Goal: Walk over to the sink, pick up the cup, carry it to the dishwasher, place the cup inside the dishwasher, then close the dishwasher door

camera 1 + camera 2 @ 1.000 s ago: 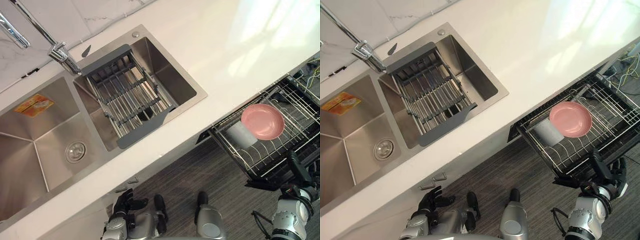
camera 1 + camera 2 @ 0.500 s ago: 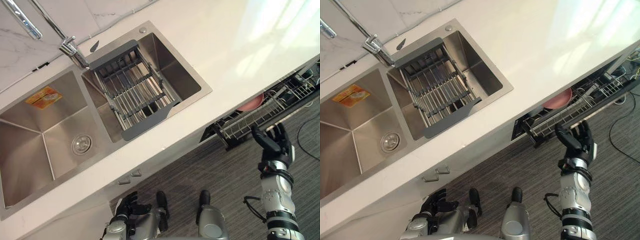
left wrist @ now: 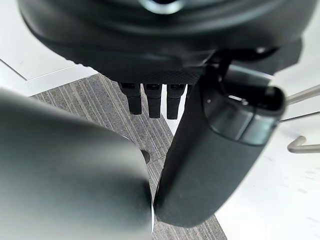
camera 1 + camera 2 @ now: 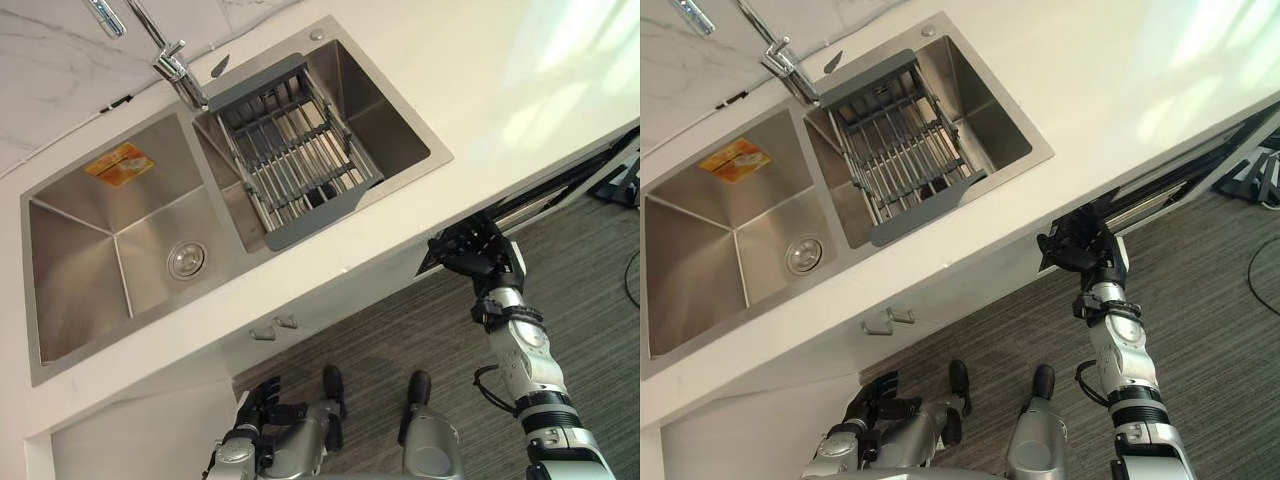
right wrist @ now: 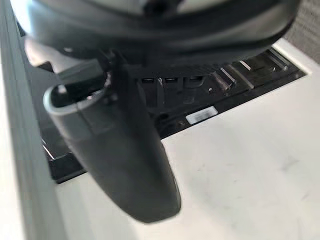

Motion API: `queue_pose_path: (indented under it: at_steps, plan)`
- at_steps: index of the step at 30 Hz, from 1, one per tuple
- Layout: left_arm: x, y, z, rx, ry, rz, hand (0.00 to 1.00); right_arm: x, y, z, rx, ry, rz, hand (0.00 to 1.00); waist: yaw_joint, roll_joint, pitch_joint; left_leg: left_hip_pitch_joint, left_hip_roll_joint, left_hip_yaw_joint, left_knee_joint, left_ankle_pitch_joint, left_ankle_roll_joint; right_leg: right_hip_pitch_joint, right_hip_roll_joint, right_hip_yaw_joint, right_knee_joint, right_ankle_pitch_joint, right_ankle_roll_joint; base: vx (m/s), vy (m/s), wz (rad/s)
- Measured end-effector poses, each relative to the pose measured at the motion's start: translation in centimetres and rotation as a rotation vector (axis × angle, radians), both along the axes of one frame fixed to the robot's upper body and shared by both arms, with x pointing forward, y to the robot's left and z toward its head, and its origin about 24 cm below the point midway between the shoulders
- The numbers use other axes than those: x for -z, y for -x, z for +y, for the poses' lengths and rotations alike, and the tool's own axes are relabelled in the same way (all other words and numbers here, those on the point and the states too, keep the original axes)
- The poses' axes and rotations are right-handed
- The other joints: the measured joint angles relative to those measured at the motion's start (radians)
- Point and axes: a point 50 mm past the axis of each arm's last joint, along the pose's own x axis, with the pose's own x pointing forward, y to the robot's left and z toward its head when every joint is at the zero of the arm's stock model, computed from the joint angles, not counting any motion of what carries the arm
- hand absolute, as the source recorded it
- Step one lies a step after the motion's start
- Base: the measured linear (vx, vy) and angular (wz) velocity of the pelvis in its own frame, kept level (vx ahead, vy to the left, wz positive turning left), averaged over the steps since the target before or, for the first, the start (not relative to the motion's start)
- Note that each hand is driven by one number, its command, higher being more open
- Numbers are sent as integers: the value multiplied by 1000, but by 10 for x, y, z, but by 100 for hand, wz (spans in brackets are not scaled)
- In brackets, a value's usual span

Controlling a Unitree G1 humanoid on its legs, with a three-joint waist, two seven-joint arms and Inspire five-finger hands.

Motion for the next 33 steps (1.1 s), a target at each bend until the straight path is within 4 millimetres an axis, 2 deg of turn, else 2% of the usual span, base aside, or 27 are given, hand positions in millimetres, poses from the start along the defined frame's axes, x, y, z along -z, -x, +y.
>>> queue_pose_path:
  at_steps: [7,11,13,16,19,21,24,26,28,30,31,33]
  plan:
    - [0,-1,0,2,-2,-3,90,-10,-15,-17,54,101,39,90,0,6,4,-8,8,-6,1,5,-6,0,15,-5,-14,6,-9,-1,-4,0]
    - [0,-2,0,1,-4,-2,90,-12,-16,-18,56,116,41,90,0,9,7,-9,16,-13,-1,8,-10,2,25,-8,-20,10,-13,0,0,0]
    - [0,-2,0,-1,-6,-1,90,-13,-12,-19,54,134,40,90,-1,9,7,-7,17,-21,-3,9,-12,10,28,-14,-27,10,-14,34,-29,8]
    - [0,-2,0,1,-10,2,90,-7,7,-16,28,188,42,90,0,4,10,22,17,-30,-21,11,-15,44,32,-24,-44,10,-14,31,-12,8]
    - [0,-1,1,2,-17,10,90,1,26,-2,-37,233,44,90,-1,-6,10,62,16,-31,-50,16,-19,77,34,-27,-60,10,-13,0,0,0]
    - [1,-1,3,3,-24,16,90,11,36,6,-60,261,69,90,-1,-22,4,80,16,-32,-68,21,-20,91,37,-29,-70,9,-13,0,0,0]
    - [1,1,11,22,-61,26,90,42,62,17,-80,287,177,90,-1,-74,-31,105,17,-35,-95,25,-23,114,42,-34,-90,8,-12,45,-20,2]
    - [1,3,14,26,-72,36,90,57,77,21,-64,273,230,90,-2,-98,-49,121,15,-34,-106,25,-23,130,43,-34,-102,8,-10,53,-7,-1]
    - [2,6,15,27,-76,44,90,68,88,24,-46,287,278,90,-3,-113,-63,136,13,-33,-114,25,-23,144,43,-34,-110,8,-7,55,2,-2]
    - [5,12,17,26,-79,72,90,86,103,29,-33,316,362,90,-4,-128,-101,144,11,-31,-125,25,-23,149,43,-33,-118,8,-5,49,8,-1]
    - [6,12,17,26,-80,75,90,88,104,30,-31,315,371,90,-4,-130,-103,146,11,-31,-126,25,-23,151,43,-33,-119,8,-5,42,2,0]
    - [7,16,17,33,-89,95,90,114,119,36,-7,266,488,90,-3,-137,-126,181,10,-32,-141,25,-23,182,43,-34,-125,6,-1,0,0,0]
